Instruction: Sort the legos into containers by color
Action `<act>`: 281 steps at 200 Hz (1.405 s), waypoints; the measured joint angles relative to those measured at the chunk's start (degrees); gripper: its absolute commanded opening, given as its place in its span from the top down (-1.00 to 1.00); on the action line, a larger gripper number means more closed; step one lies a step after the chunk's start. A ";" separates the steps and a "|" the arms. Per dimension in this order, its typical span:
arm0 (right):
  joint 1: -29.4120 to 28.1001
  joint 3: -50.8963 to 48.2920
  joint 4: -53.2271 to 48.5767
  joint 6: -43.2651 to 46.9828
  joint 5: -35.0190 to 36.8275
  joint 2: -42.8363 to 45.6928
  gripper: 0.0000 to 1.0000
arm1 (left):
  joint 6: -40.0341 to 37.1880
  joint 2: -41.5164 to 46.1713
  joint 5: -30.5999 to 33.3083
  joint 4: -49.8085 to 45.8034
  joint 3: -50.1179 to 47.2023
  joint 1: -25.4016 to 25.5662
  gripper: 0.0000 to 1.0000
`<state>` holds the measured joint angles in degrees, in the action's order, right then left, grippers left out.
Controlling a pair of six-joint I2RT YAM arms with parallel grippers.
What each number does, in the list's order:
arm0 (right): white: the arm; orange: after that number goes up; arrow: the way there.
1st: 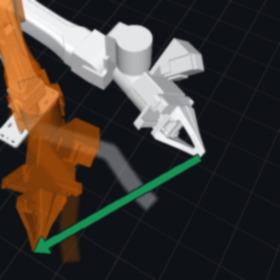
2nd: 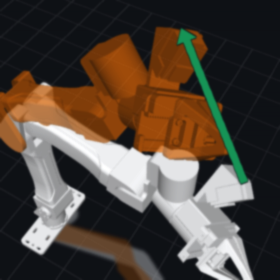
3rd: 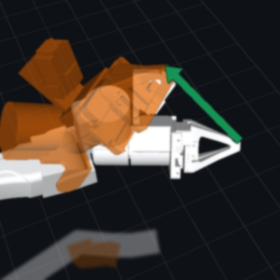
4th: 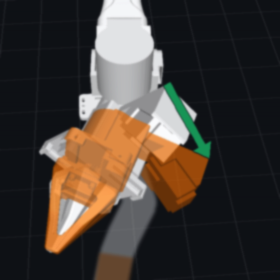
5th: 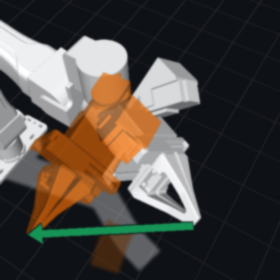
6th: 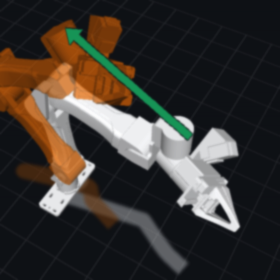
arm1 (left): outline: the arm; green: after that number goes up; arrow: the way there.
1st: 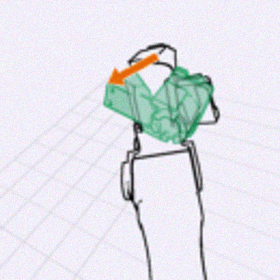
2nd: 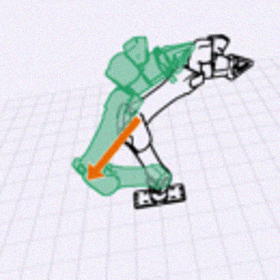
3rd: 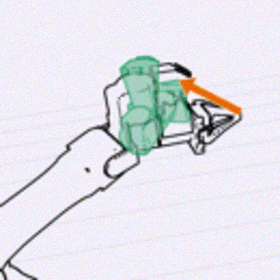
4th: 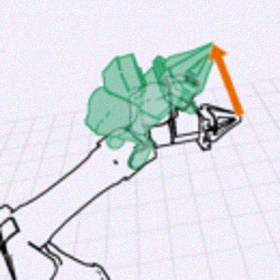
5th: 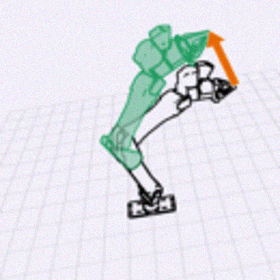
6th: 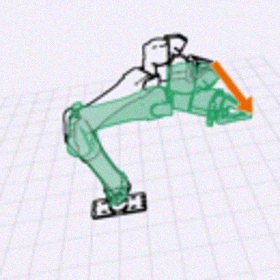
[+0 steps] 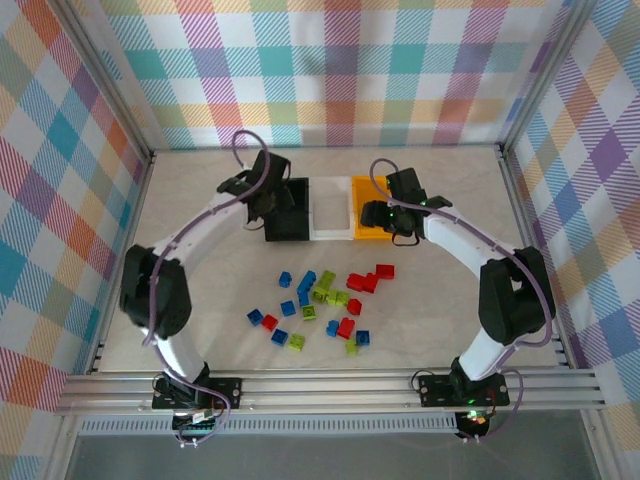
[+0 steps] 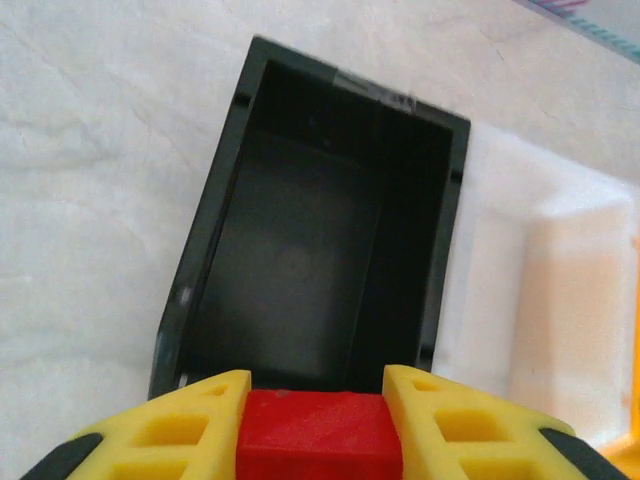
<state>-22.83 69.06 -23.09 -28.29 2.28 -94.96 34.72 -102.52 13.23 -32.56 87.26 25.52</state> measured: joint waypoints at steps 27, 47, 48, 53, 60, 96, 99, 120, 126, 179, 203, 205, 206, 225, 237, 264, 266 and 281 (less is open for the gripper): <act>0.00 -1.51 0.20 -0.09 -0.66 1.07 -0.49 | -1.03 -9.38 2.82 -2.67 8.13 -0.48 0.32; 0.00 -2.78 0.59 -0.24 -1.31 2.10 -0.49 | -1.38 -14.71 3.65 -4.63 12.66 -0.70 0.20; 0.00 -2.89 0.63 -0.24 -1.36 2.19 -0.49 | -1.38 -15.02 3.69 -4.83 12.94 -0.70 0.18; 0.00 -3.26 0.61 -0.31 -1.53 2.49 -0.50 | -1.55 -15.80 3.76 -5.20 13.66 -0.76 0.09; 0.00 -3.96 0.76 -0.42 -1.86 3.08 -0.50 | -1.86 -16.83 3.80 -5.97 14.80 -0.79 -0.06; 0.00 -7.61 0.55 -0.42 -4.17 7.65 -0.52 | -2.14 -17.42 3.80 -6.71 17.27 -0.39 -0.53; 0.00 -7.82 0.39 -0.42 -4.39 8.07 -0.52 | -2.25 -17.31 3.78 -6.69 17.29 -0.33 -0.56; -0.02 -9.33 -0.63 -0.42 -5.62 10.78 -0.53 | -2.49 -15.72 2.58 -6.64 16.94 0.22 -0.98; -0.02 -9.57 -1.20 -0.39 -6.05 11.37 -0.53 | -2.01 -14.71 2.01 -6.16 16.26 0.37 -1.00; -3.13 -14.10 -5.70 -0.15 -8.52 15.67 -0.55 | -0.83 8.26 -4.28 0.00 -1.97 3.69 -1.00; -4.66 -16.96 -7.02 -0.68 -8.13 15.61 -0.55 | 0.48 17.14 -6.60 3.32 -11.39 5.16 -1.00; -4.66 -17.11 -7.04 -0.79 -8.13 15.61 -0.56 | 0.61 17.75 -6.80 3.65 -12.39 5.22 -1.00; -4.66 -17.27 -7.06 -0.90 -8.04 15.58 -0.56 | 0.66 17.94 -6.84 3.74 -12.70 5.22 -1.00; -4.61 -18.62 -6.51 -3.06 -6.01 14.80 -0.58 | 1.77 21.03 -8.33 4.76 -20.39 5.53 -1.00; -4.61 -18.73 -5.66 -5.01 -4.68 13.66 -0.58 | 2.14 21.29 -8.79 4.68 -23.85 5.53 -1.00; -4.61 -17.88 -3.17 -8.90 -1.11 9.27 -0.58 | 2.78 21.59 -9.35 4.24 -28.55 5.53 -1.00; -4.61 -17.64 -3.08 -9.14 -0.81 8.85 -0.58 | 2.82 21.66 -9.35 4.28 -28.76 5.53 -1.00; -4.57 -15.74 -2.43 -10.56 1.18 5.33 -0.57 | 3.13 22.82 -9.31 4.31 -29.73 5.53 -1.00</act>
<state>-27.40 53.32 -25.52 -38.85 3.46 -89.62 37.85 -79.70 3.92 -28.25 57.54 31.05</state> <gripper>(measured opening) 0.787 0.998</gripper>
